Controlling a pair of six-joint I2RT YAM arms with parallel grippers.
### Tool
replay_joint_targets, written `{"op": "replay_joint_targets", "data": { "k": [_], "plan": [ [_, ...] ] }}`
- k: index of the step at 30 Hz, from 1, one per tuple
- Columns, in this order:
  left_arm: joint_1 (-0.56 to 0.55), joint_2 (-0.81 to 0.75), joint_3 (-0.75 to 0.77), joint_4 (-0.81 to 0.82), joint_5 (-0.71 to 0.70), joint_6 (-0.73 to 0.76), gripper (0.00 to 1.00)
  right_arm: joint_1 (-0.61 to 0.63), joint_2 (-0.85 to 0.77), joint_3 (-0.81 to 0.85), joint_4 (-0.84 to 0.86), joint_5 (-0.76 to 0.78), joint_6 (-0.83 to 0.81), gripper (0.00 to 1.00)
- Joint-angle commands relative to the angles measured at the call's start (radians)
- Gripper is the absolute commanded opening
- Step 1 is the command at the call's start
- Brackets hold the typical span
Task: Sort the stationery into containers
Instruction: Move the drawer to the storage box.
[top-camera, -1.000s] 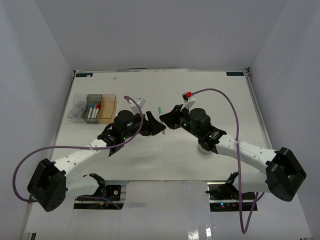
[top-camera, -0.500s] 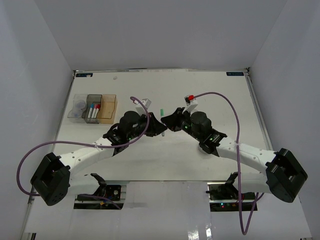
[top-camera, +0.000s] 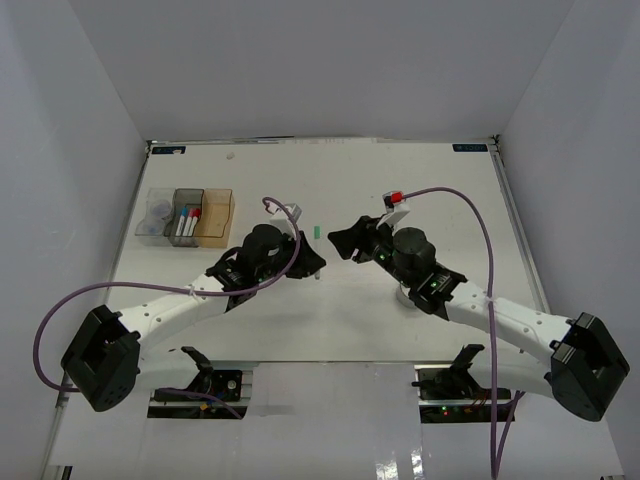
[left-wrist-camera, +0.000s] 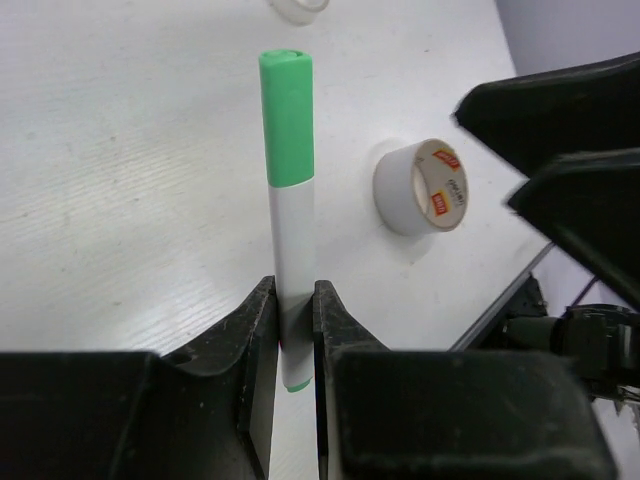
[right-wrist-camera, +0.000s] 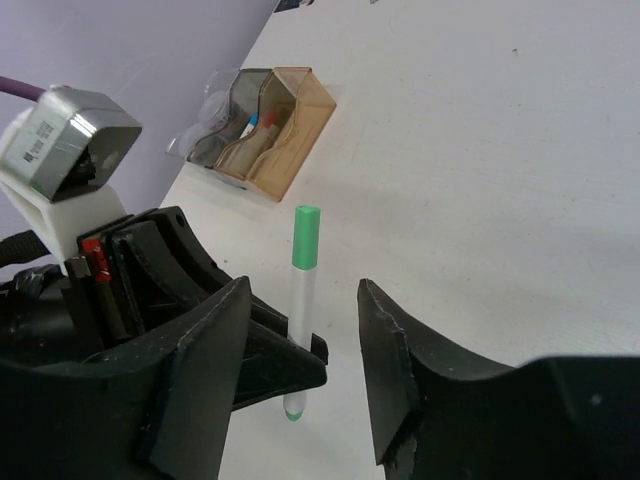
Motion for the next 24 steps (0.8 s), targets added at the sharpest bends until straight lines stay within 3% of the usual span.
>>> {"op": "replay_joint_targets", "data": {
  "k": [1,6,12,24],
  "plan": [
    [0.004,-0.014,0.038,-0.125,-0.081,0.049,0.08,-0.02,-0.049,-0.011,-0.027,0.056,-0.053,0.55],
    [0.048,-0.015,0.107,-0.303,-0.158,0.144,0.0,-0.08,-0.115,-0.046,-0.092,0.05,-0.096,0.74],
    [0.244,-0.055,0.179,-0.441,-0.14,0.266,0.0,-0.15,-0.184,-0.077,-0.167,0.035,-0.219,0.97],
    [0.671,0.008,0.377,-0.546,-0.151,0.521,0.0,-0.19,-0.2,-0.145,-0.149,-0.05,-0.405,0.9]
  ]
}}
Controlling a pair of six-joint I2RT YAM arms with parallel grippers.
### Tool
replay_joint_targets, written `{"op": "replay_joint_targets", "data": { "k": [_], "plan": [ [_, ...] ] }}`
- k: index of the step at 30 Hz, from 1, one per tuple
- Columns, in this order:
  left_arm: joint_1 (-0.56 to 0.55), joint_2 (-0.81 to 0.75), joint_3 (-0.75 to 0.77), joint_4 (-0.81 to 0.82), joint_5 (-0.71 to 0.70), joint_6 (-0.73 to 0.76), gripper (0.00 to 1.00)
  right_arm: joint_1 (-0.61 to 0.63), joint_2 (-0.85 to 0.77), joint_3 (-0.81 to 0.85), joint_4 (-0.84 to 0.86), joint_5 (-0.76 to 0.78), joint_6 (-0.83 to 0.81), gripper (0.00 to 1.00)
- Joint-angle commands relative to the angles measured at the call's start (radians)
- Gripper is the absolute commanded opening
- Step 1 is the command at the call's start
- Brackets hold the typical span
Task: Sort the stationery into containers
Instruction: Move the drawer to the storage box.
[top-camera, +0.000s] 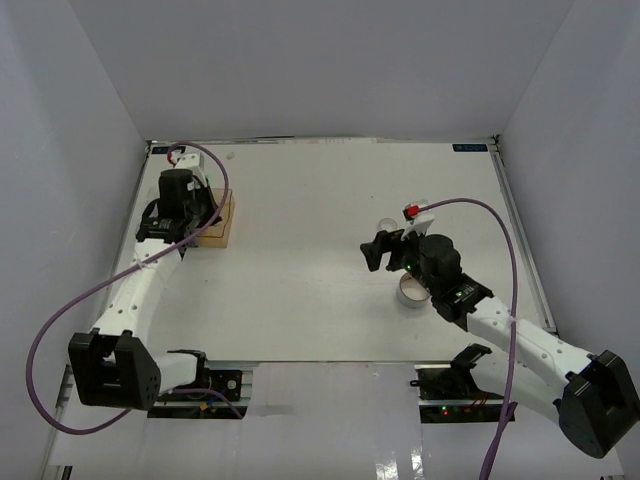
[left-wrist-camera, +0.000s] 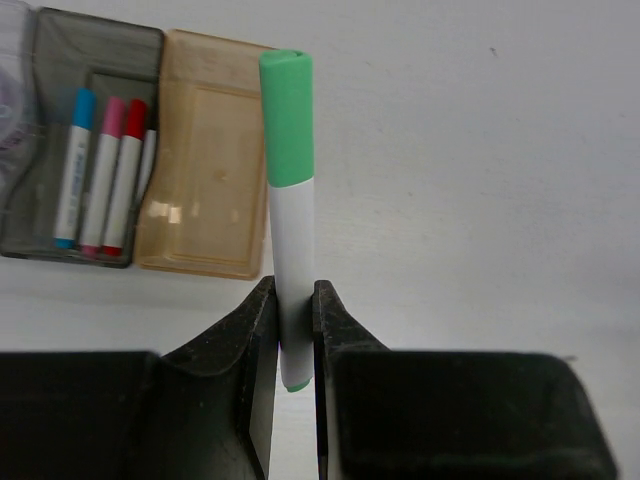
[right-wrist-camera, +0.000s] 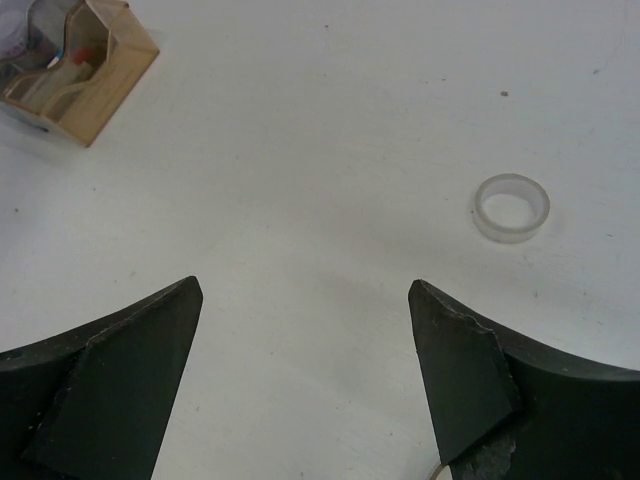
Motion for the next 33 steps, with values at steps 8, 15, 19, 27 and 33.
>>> {"op": "replay_joint_targets", "data": {
  "k": [8,15,19,27,33],
  "plan": [
    [0.204,0.205,0.188,-0.018,-0.075,0.289,0.0,-0.014,0.024,-0.086,0.119,-0.13,-0.112,0.9],
    [0.231,0.305,0.183,0.076,-0.125,0.423,0.12,-0.018,0.016,-0.128,0.176,-0.151,-0.098,0.9],
    [0.254,0.354,0.175,0.101,-0.11,0.434,0.17,-0.018,-0.004,-0.145,0.188,-0.148,-0.098,0.9],
    [0.262,0.438,0.175,0.113,-0.093,0.426,0.3,-0.018,-0.015,-0.152,0.188,-0.139,-0.095,0.9],
    [0.264,0.461,0.157,0.13,-0.118,0.425,0.46,-0.018,-0.015,-0.157,0.191,-0.133,-0.097,0.9]
  ]
}}
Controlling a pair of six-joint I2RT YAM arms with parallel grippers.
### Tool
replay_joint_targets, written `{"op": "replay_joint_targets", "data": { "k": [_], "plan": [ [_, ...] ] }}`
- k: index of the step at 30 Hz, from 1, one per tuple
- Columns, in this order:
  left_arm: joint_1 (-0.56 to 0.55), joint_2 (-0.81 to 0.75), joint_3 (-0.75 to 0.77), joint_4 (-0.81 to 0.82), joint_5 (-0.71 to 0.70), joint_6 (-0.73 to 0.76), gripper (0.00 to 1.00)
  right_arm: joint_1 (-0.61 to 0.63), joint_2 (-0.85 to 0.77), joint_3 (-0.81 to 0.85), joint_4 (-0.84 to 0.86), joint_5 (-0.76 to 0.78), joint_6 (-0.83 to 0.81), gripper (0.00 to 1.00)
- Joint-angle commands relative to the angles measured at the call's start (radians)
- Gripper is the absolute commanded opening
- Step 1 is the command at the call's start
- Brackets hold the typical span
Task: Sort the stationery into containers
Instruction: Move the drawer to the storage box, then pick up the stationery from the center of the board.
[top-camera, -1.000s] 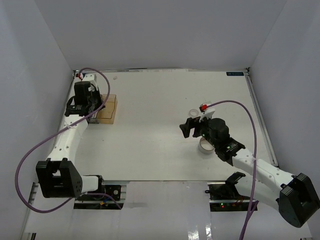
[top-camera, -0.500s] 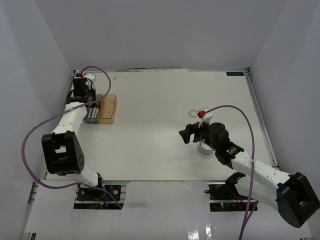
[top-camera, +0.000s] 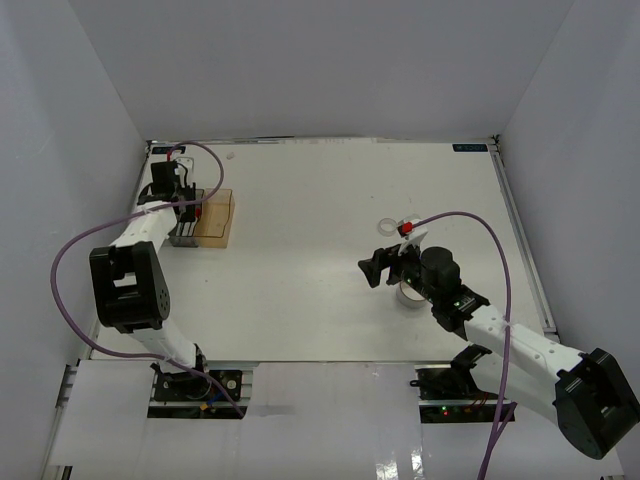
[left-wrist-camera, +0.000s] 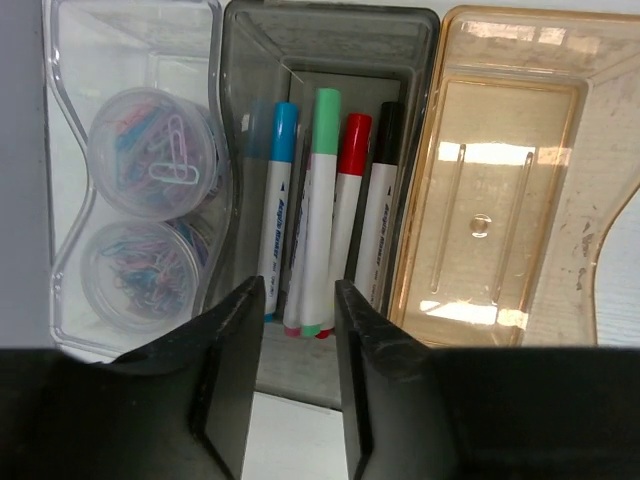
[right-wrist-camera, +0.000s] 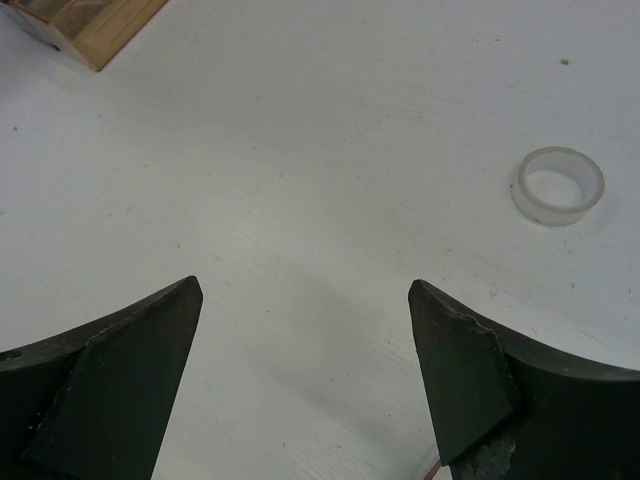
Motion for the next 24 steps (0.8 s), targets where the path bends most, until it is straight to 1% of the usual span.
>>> {"op": "replay_joint_targets", "data": {
  "k": [1,3,7,9,11,12,13,14,15,18,19,22,24],
  "plan": [
    [0.004,-0.014,-0.001,0.037,-0.024,0.002,0.49,-0.003,-0.014,-0.01,0.059,0.007,-0.006,0.9],
    [0.007,-0.023,-0.002,0.037,-0.016,-0.003,0.54,-0.003,-0.014,-0.01,0.059,0.007,-0.006,0.9],
    [0.006,-0.054,0.002,0.037,-0.024,-0.028,0.57,-0.003,-0.014,-0.012,0.056,0.018,-0.003,0.9],
    [0.006,-0.095,0.007,0.026,-0.016,-0.067,0.58,-0.006,-0.017,-0.012,0.048,0.063,0.01,0.9],
    [0.006,-0.135,0.019,-0.006,0.005,-0.119,0.6,-0.014,-0.017,-0.004,-0.007,0.119,0.03,0.91],
    [0.006,-0.189,0.022,-0.013,0.058,-0.168,0.61,-0.029,-0.009,0.013,-0.033,0.178,0.052,0.91],
    [0.004,-0.221,0.007,-0.015,0.101,-0.182,0.66,-0.035,-0.003,0.025,-0.06,0.206,0.063,0.91],
    [0.003,-0.259,-0.008,-0.003,0.163,-0.22,0.7,-0.043,0.008,0.055,-0.131,0.258,0.075,0.92],
    [-0.009,-0.336,-0.033,0.012,0.254,-0.235,0.72,-0.054,0.011,0.071,-0.169,0.284,0.086,0.92],
    [-0.057,-0.443,-0.128,0.057,0.342,-0.282,0.76,-0.066,0.011,0.128,-0.33,0.405,0.128,0.94],
    [-0.066,-0.503,-0.148,0.06,0.366,-0.299,0.77,-0.068,0.006,0.139,-0.366,0.428,0.138,0.94],
    [-0.085,-0.576,-0.225,0.066,0.456,-0.365,0.81,-0.075,-0.024,0.163,-0.485,0.468,0.173,0.97],
    [-0.094,-0.638,-0.278,0.072,0.485,-0.406,0.84,-0.089,-0.038,0.165,-0.556,0.502,0.224,0.99]
  ]
}}
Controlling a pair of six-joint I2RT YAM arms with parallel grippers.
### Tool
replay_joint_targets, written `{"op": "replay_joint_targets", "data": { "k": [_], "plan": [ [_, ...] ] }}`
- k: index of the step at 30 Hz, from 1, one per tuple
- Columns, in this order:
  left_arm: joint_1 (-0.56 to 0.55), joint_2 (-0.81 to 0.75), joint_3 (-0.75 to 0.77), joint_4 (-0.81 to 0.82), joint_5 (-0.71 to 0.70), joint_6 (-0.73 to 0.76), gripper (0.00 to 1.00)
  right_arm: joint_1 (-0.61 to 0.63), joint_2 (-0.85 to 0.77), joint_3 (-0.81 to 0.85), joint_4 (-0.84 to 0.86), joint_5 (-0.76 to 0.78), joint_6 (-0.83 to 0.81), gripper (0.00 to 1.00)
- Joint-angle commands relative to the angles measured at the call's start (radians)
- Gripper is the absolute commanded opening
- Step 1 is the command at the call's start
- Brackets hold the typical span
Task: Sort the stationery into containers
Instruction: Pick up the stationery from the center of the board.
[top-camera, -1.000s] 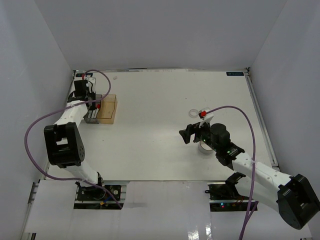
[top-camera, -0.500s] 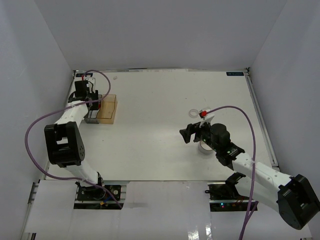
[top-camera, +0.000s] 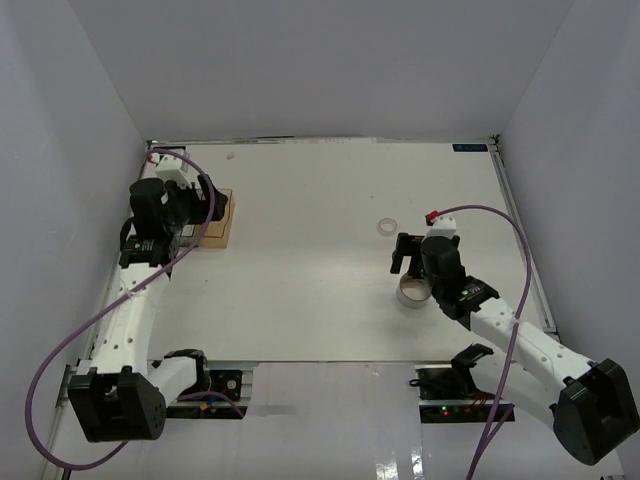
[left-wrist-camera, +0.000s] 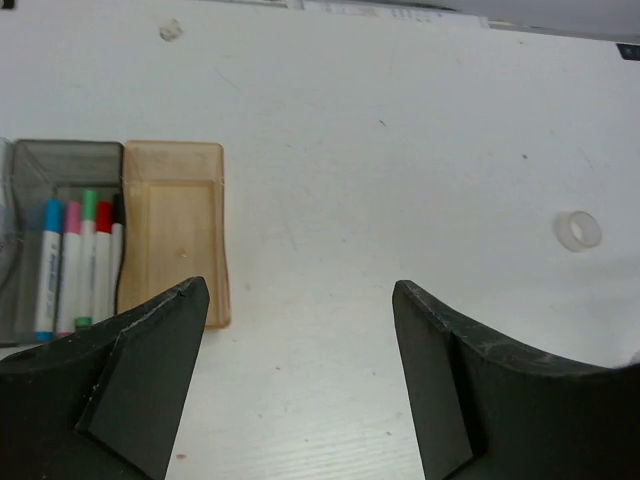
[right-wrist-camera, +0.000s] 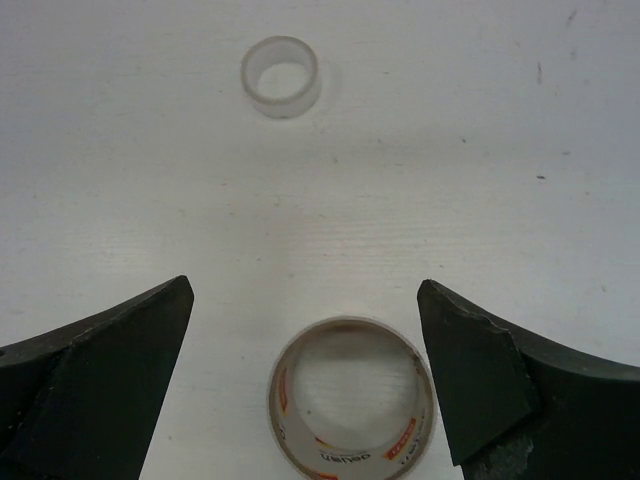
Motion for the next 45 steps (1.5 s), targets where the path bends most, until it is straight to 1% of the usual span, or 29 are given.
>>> {"op": "replay_joint_targets", "data": {
  "k": [1,3,4,5,7,8,12,14,18,20,21,24,25,26,27,30,33,34,36,37,38,39,40,42,43,45],
  "plan": [
    [-0.007,-0.054,-0.087,0.002,0.146,-0.1,0.85,-0.024,-0.032,0.041,-0.172,0.114,0.093,1.0],
    [-0.018,-0.111,-0.144,0.016,0.159,-0.125,0.89,-0.075,-0.028,0.038,-0.224,0.092,0.13,1.0],
    [-0.018,-0.128,-0.162,0.024,0.163,-0.129,0.89,-0.098,-0.025,0.029,-0.233,0.067,0.138,0.98],
    [-0.053,-0.16,-0.201,0.043,0.162,-0.141,0.89,-0.136,-0.017,0.024,-0.239,0.018,0.148,0.95],
    [-0.066,-0.186,-0.238,0.062,0.134,-0.154,0.92,-0.167,-0.011,0.007,-0.25,-0.025,0.156,0.94],
    [-0.085,-0.206,-0.267,0.064,0.119,-0.157,0.97,-0.181,-0.006,0.001,-0.248,-0.054,0.164,0.93],
    [-0.125,-0.237,-0.327,0.073,0.068,-0.178,0.98,-0.19,0.026,-0.011,-0.245,-0.103,0.149,0.87],
    [-0.13,-0.241,-0.345,0.074,0.088,-0.198,0.98,-0.189,0.055,-0.014,-0.248,-0.12,0.138,0.84],
    [-0.13,-0.231,-0.374,0.077,0.125,-0.226,0.98,-0.19,0.075,-0.045,-0.248,-0.152,0.147,0.8],
    [-0.132,-0.223,-0.368,0.07,0.146,-0.227,0.98,-0.19,0.078,-0.067,-0.247,-0.165,0.156,0.74],
    [-0.132,-0.218,-0.367,0.073,0.156,-0.235,0.98,-0.19,0.079,-0.073,-0.247,-0.166,0.159,0.66],
    [-0.133,-0.206,-0.359,0.073,0.204,-0.246,0.98,-0.19,0.072,-0.087,-0.248,-0.172,0.161,0.53],
    [-0.135,-0.199,-0.354,0.073,0.218,-0.263,0.98,-0.19,0.066,-0.087,-0.25,-0.176,0.156,0.44],
    [-0.139,-0.197,-0.353,0.071,0.234,-0.273,0.98,-0.19,0.061,-0.087,-0.248,-0.183,0.15,0.43],
    [-0.142,-0.195,-0.35,0.071,0.261,-0.287,0.98,-0.19,0.057,-0.077,-0.247,-0.192,0.141,0.38],
    [-0.174,-0.195,-0.348,0.071,0.294,-0.355,0.98,-0.187,0.026,-0.053,-0.235,-0.231,0.112,0.26],
    [-0.239,-0.183,-0.344,0.073,0.278,-0.424,0.98,-0.161,0.006,-0.028,-0.201,-0.301,0.109,0.2],
    [-0.281,-0.177,-0.342,0.071,0.266,-0.444,0.98,-0.153,0.004,-0.018,-0.195,-0.307,0.112,0.19],
    [-0.331,-0.154,-0.331,0.077,0.24,-0.497,0.98,-0.132,0.015,-0.001,-0.183,-0.321,0.122,0.16],
    [-0.387,-0.143,-0.325,0.076,0.202,-0.514,0.98,-0.109,0.018,0.018,-0.164,-0.33,0.126,0.15],
    [-0.415,-0.117,-0.319,0.076,0.185,-0.531,0.98,-0.094,0.026,0.027,-0.157,-0.334,0.13,0.15],
    [-0.444,-0.102,-0.301,0.077,0.167,-0.559,0.98,-0.078,0.03,0.038,-0.147,-0.334,0.139,0.14],
    [-0.507,-0.085,-0.289,0.077,0.127,-0.571,0.98,-0.04,0.046,0.048,-0.132,-0.326,0.142,0.14],
    [-0.568,-0.029,-0.247,0.077,0.087,-0.596,0.98,0.001,0.078,0.085,-0.118,-0.306,0.145,0.13],
    [-0.629,-0.008,-0.232,0.077,0.067,-0.602,0.98,0.046,0.089,0.097,-0.112,-0.28,0.147,0.13],
    [-0.676,0.048,-0.191,0.08,0.021,-0.625,0.98,0.095,0.125,0.133,-0.095,-0.258,0.147,0.13]
  ]
}}
